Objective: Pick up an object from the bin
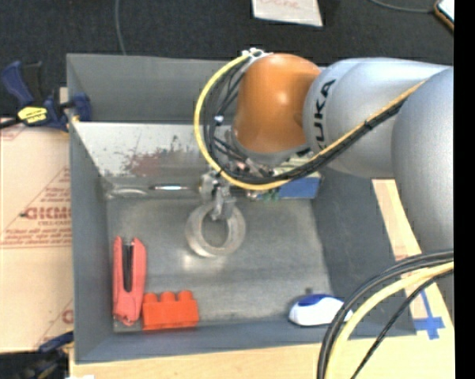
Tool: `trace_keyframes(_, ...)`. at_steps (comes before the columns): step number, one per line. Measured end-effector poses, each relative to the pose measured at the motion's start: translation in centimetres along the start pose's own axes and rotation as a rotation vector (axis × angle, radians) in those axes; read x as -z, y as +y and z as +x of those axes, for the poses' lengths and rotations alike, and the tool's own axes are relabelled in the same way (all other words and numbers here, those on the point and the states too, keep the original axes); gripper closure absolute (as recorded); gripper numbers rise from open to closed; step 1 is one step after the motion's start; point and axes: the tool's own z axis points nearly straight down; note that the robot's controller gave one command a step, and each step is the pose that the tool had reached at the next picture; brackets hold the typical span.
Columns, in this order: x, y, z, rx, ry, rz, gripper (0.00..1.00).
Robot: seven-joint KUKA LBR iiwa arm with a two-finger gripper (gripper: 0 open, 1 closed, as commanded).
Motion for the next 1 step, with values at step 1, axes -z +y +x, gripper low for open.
trace_keyframes(1,0.90,-0.03,-0.07,-0.001,-0.003,0.000,1.00)
